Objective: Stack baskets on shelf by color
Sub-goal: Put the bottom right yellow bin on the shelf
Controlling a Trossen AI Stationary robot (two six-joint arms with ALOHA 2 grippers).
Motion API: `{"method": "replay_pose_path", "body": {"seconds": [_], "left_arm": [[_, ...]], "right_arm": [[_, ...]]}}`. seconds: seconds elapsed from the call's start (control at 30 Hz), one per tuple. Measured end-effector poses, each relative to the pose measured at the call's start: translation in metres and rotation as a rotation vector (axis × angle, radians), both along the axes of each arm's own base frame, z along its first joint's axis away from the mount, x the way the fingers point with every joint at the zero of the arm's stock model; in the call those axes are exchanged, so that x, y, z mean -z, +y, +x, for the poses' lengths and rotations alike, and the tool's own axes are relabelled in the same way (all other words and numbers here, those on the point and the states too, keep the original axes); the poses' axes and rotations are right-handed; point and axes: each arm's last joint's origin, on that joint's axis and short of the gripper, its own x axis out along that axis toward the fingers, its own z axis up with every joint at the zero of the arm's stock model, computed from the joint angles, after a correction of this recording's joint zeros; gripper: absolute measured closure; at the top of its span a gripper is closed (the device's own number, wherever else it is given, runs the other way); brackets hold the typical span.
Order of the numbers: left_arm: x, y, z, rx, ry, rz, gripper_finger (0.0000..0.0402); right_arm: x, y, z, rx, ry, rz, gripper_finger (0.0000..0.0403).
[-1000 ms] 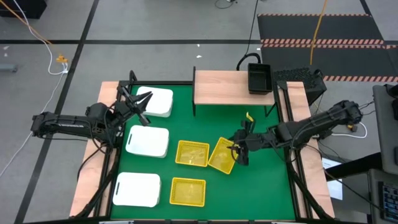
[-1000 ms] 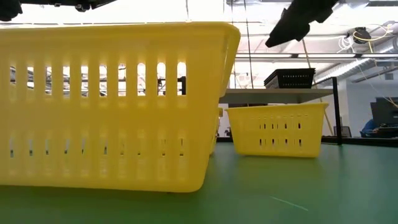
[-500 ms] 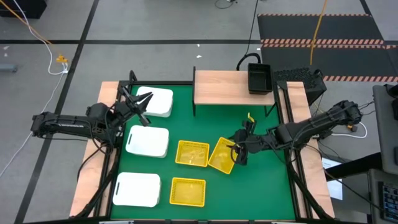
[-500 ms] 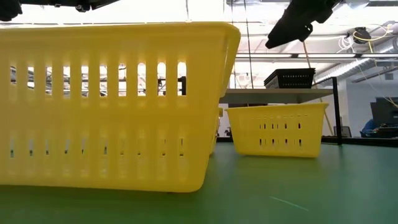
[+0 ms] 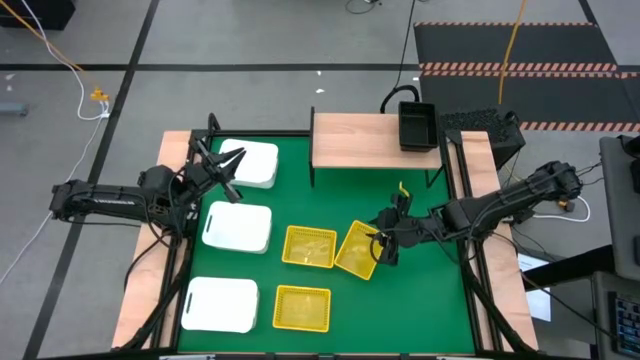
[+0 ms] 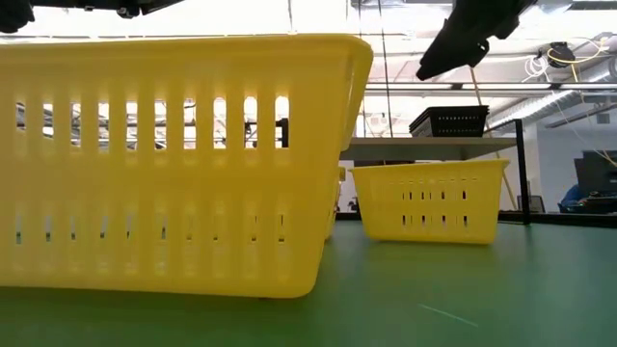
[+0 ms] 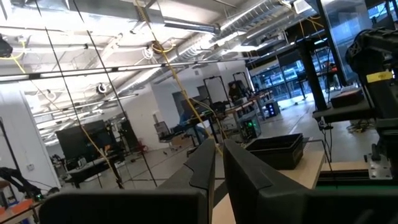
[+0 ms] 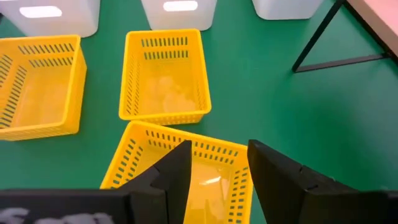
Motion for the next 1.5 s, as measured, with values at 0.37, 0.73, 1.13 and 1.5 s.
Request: {"method": "replay_pose_path", "body": {"seconds": [0.37,0.73,1.13,1.5], "left_arm": [[0.0,0.0,0.0,-0.01,0.013,0.024,0.0364],[-0.002,0.0,-0.001,-0.012,-0.003,0.028,0.0364],[-0.001,0.0,-0.001,0.002,-0.019,-0.004,0.0364],[-0.001,0.0,0.0,0.002,-0.014,-0.004,0.0364]], "right_arm": [[0.036,0.015,-0.004,-0.117,-0.025,0.278,0.0252],[0.055,0.027,-0.005,-0.269,-0.174,0.47,0.0225],[0.049,0.048,0.037,-0.086,0.145,0.508,0.0214],[0.039,0.068,0.07,-0.109,0.321,0.576,0.0217]]}}
